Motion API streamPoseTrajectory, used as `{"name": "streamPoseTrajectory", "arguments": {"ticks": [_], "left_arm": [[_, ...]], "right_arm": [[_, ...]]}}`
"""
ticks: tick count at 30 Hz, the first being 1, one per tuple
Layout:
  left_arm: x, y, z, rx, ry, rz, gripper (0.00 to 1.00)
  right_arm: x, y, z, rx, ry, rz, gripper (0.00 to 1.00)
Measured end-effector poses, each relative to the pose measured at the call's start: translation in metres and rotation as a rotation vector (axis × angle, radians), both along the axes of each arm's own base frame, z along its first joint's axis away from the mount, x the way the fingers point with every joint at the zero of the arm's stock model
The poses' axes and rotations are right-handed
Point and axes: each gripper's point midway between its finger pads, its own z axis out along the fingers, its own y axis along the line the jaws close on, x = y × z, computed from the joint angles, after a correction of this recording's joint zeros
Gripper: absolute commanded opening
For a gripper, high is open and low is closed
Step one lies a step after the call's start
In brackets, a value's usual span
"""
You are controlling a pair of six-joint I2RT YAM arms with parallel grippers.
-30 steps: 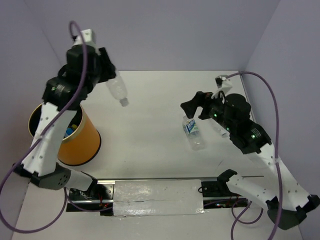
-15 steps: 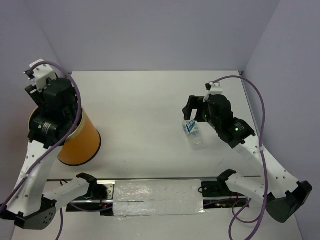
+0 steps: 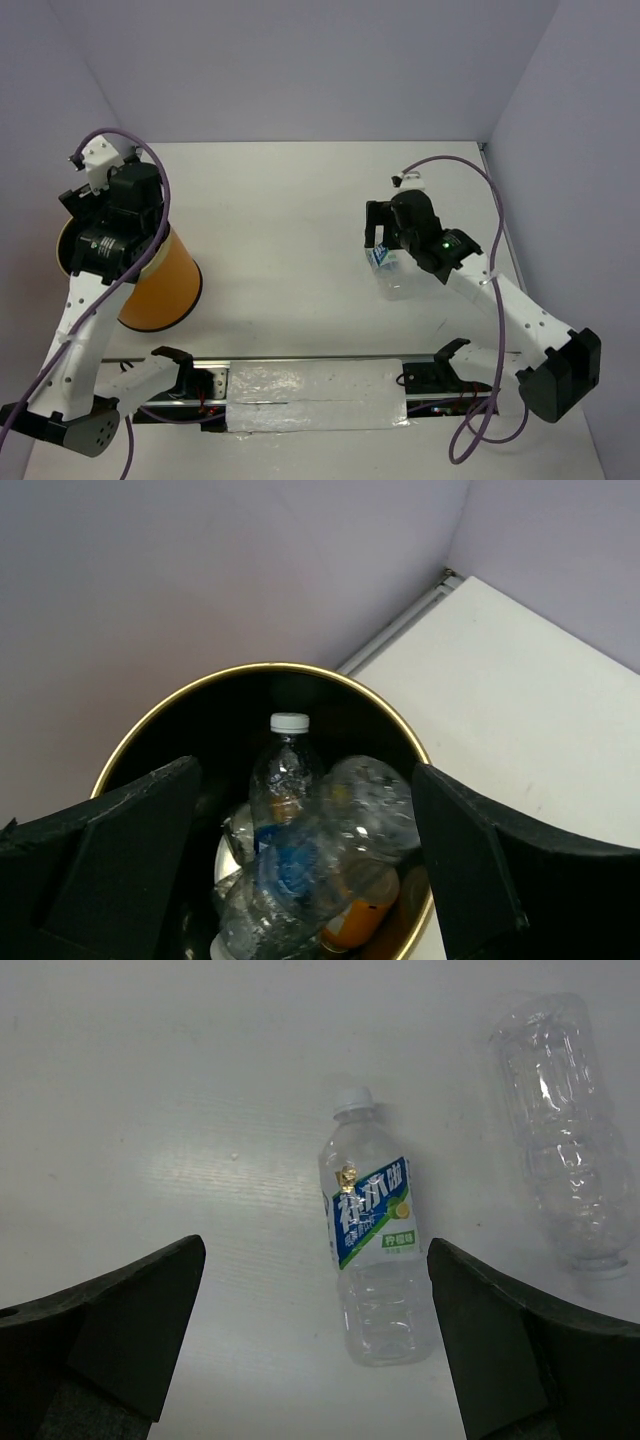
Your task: Put the plastic bottles in the bin
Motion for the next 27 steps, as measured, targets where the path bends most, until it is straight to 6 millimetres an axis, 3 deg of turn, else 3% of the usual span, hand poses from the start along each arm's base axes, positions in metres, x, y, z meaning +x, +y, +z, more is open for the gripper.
{"name": "streamPoseTrajectory", "arguments": {"ticks": [4, 7, 11, 14, 23, 27], "left_arm": [[0.002, -0.007, 0.017, -0.043, -0.040, -0.055, 0.99], [0.008, -0.021, 0.048, -0.097, -0.111, -0.150, 0.99], [0.022, -0.054, 0.080, -0.182, -0.180, -0.356, 0.99], [0.032, -0.081, 0.089, -0.232, -0.180, -0.504, 0.99], [0.053, -0.139, 0.061, -0.341, -0.052, -0.772, 0.99], [0.056, -0.159, 0.050, -0.401, -0.037, -0.850, 0.98]], "right_arm": [[0.007, 0.001, -0.028, -0.070, 0.073, 0.006, 1.00], [0.009, 0.003, -0.056, -0.119, 0.152, 0.015, 1.00], [0.004, 0.002, -0.093, -0.169, 0.251, 0.018, 1.00], [-0.006, -0.004, -0.120, -0.210, 0.326, 0.014, 1.00], [-0.014, -0.011, -0.158, -0.272, 0.423, 0.003, 0.99], [-0.026, -0.012, -0.178, -0.271, 0.483, 0.005, 0.83]]}}
